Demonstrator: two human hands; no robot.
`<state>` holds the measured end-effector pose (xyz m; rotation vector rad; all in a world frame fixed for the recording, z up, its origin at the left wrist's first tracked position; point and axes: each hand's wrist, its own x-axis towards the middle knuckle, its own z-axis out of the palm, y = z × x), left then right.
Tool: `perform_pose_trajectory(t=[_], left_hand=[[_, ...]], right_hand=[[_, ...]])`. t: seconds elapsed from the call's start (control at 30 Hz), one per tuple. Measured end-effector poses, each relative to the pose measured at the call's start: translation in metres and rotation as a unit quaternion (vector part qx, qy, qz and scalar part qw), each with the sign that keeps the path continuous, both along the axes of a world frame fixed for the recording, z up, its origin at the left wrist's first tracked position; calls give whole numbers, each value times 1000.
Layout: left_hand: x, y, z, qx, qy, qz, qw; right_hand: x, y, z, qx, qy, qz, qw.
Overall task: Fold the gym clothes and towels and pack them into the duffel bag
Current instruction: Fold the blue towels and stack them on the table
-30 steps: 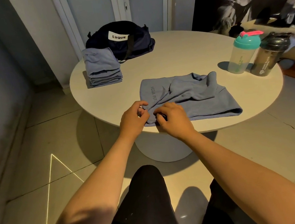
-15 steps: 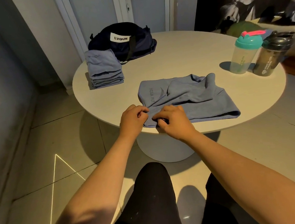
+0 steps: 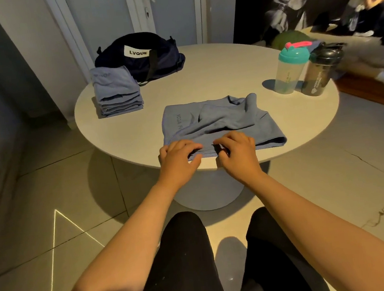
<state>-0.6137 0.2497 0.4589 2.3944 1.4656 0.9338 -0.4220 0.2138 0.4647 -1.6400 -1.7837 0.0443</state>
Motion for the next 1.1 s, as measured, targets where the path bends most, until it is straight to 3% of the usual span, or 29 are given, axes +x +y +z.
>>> perform_pose_trajectory(t=[0.13, 0.4, 0.53, 0.7, 0.9, 1.1], left_hand=[[3, 0, -2, 0, -21, 36, 999], [4, -2, -12, 31, -25, 45, 998], [4, -4, -10, 34, 0, 32, 999], [10, -2, 3, -23, 1, 44, 999], [29, 33, 36, -16, -33, 61, 997], [60, 112, 43, -119, -72, 26, 990]], right_hand=[[6, -2, -1, -32, 9, 37, 999], [7, -6, -12, 17, 9, 44, 999], [6, -10, -2, -33, 19, 50, 998], [-3, 1, 10, -68, 12, 9, 998], [9, 31, 33, -54, 17, -16, 998], [38, 69, 45, -62, 29, -56, 996]])
